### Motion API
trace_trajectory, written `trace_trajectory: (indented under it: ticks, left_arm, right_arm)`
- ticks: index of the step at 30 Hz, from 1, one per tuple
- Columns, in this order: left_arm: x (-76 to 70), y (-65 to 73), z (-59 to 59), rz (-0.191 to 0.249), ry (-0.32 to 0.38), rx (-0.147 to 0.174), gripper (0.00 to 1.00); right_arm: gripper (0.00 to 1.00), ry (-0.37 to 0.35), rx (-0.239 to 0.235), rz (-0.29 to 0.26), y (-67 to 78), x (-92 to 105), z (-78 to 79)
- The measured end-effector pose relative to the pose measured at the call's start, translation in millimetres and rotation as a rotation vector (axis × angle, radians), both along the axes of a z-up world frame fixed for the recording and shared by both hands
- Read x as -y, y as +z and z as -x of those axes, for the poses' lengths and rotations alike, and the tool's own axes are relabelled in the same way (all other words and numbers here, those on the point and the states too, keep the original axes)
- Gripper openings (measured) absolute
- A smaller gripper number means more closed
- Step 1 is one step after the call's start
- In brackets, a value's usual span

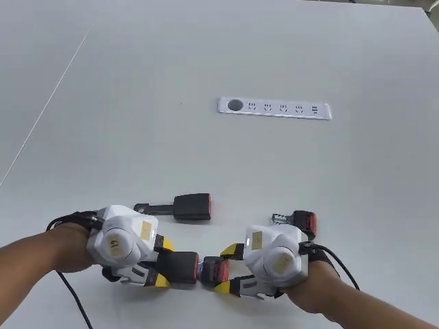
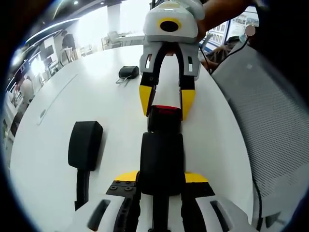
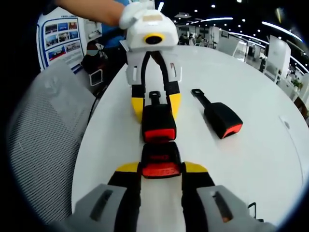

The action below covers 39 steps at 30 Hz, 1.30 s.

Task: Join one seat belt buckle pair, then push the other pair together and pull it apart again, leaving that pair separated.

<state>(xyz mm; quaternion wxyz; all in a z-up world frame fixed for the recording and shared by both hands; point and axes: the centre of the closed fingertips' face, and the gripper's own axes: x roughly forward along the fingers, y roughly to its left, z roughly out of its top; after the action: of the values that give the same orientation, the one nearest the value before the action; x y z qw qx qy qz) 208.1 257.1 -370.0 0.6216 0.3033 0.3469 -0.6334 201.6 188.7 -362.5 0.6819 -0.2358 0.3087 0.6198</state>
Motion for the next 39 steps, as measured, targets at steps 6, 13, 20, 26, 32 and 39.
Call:
trace_trajectory:
  ticks: [6, 13, 20, 26, 32, 39]
  left_arm:
    - [2.1, -0.9, -0.7, -0.042, -0.007, 0.006, 0.33]
    - [3.2, -1.6, 0.2, -0.053, 0.039, 0.004, 0.36]
    - [5.2, 13.4, -7.0, -0.013, 0.132, 0.022, 0.52]
    - [-12.2, 22.5, -35.1, -0.022, 0.207, 0.099, 0.71]
    - [-7.9, 37.1, -49.5, 0.028, 0.235, 0.102, 0.69]
    - [2.8, 55.1, -72.1, 0.081, 0.247, 0.113, 0.70]
  right_arm:
    - [0.31, 0.014, 0.015, 0.013, 0.2, -0.9, 0.6]
    - [0.34, 0.024, 0.036, 0.027, 2.4, -2.8, 4.0]
    - [0.62, -0.107, 0.047, -0.044, 22.1, 6.0, -9.7]
    - [0.64, -0.155, 0.069, -0.059, 35.2, 28.9, -20.5]
    - [0.65, -0.206, 0.089, -0.043, 41.9, 65.8, -40.3]
    - [0.68, -0.253, 0.102, -0.036, 45.9, 102.5, -65.2]
